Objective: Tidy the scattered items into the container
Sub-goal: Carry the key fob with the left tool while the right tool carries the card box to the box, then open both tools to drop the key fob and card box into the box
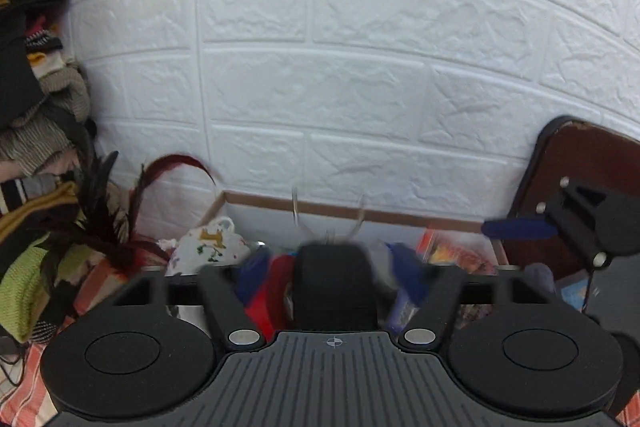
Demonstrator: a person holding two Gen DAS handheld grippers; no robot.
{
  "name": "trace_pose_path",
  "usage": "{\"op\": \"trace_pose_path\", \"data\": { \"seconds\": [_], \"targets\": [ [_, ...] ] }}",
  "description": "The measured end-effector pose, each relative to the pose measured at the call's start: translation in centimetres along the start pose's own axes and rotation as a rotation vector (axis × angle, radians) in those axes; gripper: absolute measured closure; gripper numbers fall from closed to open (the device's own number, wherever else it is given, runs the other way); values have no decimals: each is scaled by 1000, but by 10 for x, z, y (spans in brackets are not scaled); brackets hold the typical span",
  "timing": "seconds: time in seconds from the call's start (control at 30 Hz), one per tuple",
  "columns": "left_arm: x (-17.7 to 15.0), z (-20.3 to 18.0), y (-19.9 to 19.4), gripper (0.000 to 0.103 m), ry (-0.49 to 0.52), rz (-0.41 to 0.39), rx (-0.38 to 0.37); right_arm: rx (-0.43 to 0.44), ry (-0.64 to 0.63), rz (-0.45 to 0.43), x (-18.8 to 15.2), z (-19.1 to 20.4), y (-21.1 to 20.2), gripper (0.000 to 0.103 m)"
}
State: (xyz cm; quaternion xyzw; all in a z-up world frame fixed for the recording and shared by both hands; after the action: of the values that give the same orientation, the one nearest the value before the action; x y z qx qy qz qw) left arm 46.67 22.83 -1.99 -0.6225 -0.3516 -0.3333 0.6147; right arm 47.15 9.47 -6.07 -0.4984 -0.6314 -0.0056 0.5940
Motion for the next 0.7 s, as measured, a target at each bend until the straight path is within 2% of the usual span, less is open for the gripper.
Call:
{"op": "trace_pose_path", "data": {
  "seconds": [0.13,0.33,0.43,0.7],
  "targets": [
    [7,-4,-10,16,26,-23,-14,-16,-10,29,-16,0,1,3],
    [-2,-13,-16,17,41,0,-11,-18,85,31,-32,-13,-23,4],
    [-8,-17,-19,17,42,12,-9,-4,101,37,-35,-13,-33,7],
    [-26,-34,-32,12,63,56,-25,9,93,22,-37,-6,-57,7]
  ]
}}
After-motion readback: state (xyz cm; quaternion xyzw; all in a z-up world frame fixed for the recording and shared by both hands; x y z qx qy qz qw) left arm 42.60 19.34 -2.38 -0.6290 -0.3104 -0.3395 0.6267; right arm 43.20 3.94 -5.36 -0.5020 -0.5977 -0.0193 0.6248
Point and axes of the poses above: each gripper's, at about its wrist camera, not at the fingertips, and y roughly the way its jaws point, z to its left, x to its top, the point moved 10 cm from there along y, roughly the way its jaws point, and after that the axes turned 2 degrees about -z, right-handed, at the moved point
